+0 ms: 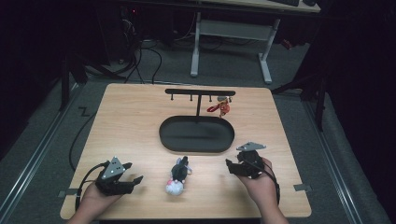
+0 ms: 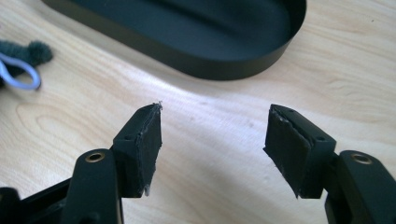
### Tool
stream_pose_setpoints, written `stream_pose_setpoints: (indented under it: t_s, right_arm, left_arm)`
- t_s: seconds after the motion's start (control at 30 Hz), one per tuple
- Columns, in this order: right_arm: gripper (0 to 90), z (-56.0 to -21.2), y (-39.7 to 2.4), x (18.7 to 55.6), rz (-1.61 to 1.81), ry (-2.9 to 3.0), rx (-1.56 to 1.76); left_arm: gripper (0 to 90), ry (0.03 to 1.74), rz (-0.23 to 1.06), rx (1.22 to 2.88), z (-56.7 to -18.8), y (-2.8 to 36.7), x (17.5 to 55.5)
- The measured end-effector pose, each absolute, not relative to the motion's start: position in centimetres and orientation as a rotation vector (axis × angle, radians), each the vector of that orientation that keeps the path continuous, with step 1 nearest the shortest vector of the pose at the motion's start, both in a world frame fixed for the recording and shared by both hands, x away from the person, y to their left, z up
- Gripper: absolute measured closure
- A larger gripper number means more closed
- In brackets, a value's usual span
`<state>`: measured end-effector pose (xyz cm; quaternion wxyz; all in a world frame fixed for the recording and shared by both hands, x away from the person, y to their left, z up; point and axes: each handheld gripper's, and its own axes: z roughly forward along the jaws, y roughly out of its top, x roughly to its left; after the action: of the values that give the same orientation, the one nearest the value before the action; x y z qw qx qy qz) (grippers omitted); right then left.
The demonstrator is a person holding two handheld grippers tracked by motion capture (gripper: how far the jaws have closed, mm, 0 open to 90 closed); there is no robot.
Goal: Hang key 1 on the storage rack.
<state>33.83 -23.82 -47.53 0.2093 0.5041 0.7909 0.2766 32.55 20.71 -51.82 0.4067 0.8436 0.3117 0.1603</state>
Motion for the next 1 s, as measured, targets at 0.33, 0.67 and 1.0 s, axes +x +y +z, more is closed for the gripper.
stream_pose_setpoints:
  t_s: [0.33,0.67,1.0]
  right_arm:
    - [37.2,-51.0,-25.4,28.3,1.113,2.006,1.518]
    - [36.5,-50.9,-26.6,27.9,1.118,1.921,1.522]
    - [36.8,-51.1,-25.7,27.7,1.12,1.998,1.484]
  left_arm:
    - [42.8,0.824,0.412,2.084,-51.6,19.7,32.2]
    - [78.9,0.807,0.401,2.106,-51.5,16.3,30.9]
    - [88.7,0.762,0.339,2.177,-52.3,10.5,31.3]
